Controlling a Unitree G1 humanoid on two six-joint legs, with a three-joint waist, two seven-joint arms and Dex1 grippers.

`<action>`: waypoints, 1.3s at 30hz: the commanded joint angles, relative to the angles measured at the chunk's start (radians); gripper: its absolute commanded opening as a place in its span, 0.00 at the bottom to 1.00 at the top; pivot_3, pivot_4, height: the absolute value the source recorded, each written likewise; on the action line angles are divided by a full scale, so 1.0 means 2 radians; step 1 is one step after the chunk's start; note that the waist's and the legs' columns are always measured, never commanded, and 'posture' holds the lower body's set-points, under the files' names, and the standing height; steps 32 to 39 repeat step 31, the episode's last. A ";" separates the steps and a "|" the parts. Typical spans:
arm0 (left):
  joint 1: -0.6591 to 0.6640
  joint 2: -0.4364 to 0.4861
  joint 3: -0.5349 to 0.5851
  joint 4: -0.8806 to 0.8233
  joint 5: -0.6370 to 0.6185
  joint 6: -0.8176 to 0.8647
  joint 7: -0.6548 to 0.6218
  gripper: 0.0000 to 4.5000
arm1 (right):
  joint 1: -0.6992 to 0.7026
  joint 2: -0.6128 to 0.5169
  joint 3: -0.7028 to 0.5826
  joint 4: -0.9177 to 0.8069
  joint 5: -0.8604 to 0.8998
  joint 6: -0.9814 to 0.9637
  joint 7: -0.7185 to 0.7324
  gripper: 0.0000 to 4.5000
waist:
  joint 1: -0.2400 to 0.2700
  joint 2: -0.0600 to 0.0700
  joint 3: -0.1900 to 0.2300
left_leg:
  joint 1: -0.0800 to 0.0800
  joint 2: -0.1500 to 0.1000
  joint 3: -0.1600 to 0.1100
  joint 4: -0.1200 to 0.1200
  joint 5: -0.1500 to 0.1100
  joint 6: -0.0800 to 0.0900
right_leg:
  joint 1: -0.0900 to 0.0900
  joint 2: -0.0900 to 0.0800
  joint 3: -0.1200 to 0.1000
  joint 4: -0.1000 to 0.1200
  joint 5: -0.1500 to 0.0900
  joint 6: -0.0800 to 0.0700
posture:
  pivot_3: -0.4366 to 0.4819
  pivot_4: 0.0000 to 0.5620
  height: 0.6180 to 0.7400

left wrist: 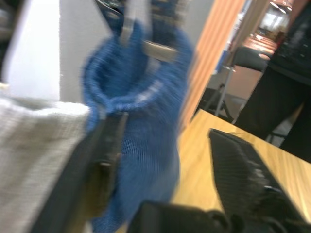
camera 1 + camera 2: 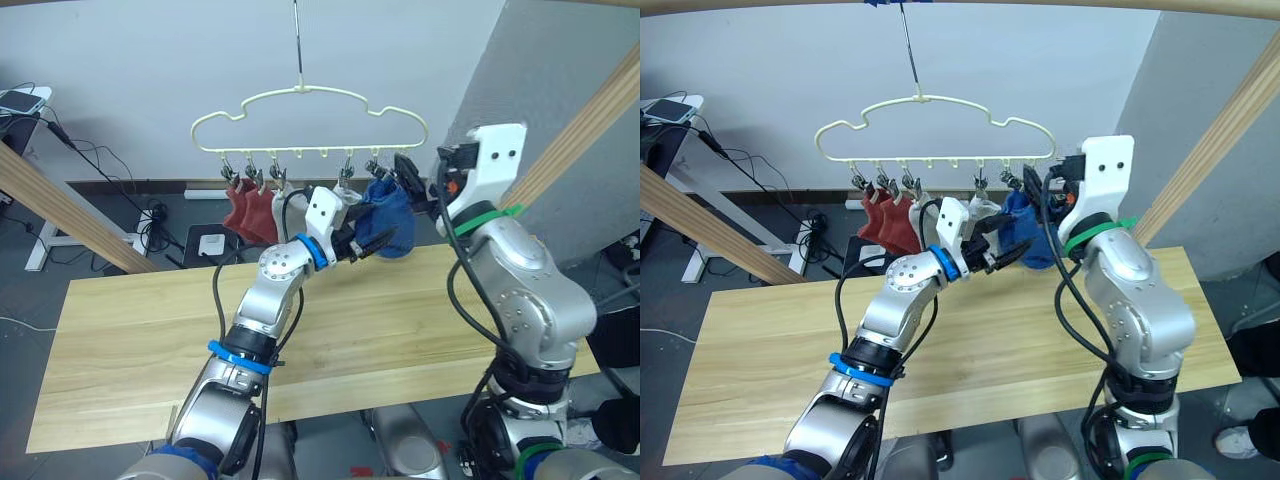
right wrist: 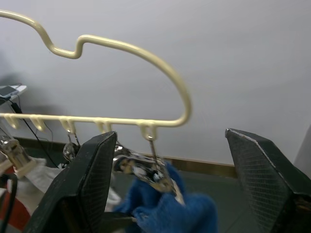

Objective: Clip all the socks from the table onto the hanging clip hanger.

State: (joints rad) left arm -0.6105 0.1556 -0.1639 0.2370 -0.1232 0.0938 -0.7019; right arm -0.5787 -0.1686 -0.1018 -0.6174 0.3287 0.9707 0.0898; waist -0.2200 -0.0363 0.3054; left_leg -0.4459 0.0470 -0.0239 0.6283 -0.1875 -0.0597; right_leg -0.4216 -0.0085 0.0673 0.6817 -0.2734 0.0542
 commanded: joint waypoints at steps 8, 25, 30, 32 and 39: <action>0.108 0.172 0.056 -0.182 -0.066 0.055 -0.107 1.00 | 0.072 -0.177 -0.019 -0.041 0.056 -0.031 0.166 0.99 | 0.002 0.000 0.000 | 0.001 0.000 0.000 0.000 0.000 0.000 | 0.000 0.000 0.000 0.000 0.000 0.000 | 0.19 0.44 0.93; 0.220 0.358 0.221 -0.188 -0.085 0.150 -0.079 1.00 | 0.112 -0.321 -0.044 0.088 0.060 -0.207 0.357 0.99 | 0.043 -0.001 -0.003 | 0.001 0.000 0.001 0.000 0.000 0.000 | 0.000 0.000 0.000 0.000 0.000 0.000 | 0.38 0.33 0.93; 0.205 0.346 0.226 -0.173 -0.100 0.144 -0.077 1.00 | 0.122 -0.317 -0.038 0.097 0.054 -0.226 0.359 0.99 | 0.062 -0.001 -0.010 | 0.001 0.000 0.001 0.000 0.000 0.000 | 0.000 0.000 0.000 0.000 0.000 0.000 | 0.40 0.31 0.93; 0.202 0.343 0.226 -0.171 -0.103 0.140 -0.078 1.00 | 0.123 -0.317 -0.037 0.098 0.054 -0.228 0.359 0.99 | 0.062 -0.001 -0.010 | 0.001 0.000 0.001 0.000 0.000 0.000 | 0.000 0.000 0.000 0.000 0.000 0.000 | 0.40 0.31 0.93; 0.202 0.343 0.226 -0.171 -0.103 0.140 -0.078 1.00 | 0.123 -0.317 -0.037 0.098 0.054 -0.228 0.359 0.99 | 0.062 -0.001 -0.010 | 0.001 0.000 0.001 0.000 0.000 0.000 | 0.000 0.000 0.000 0.000 0.000 0.000 | 0.40 0.31 0.93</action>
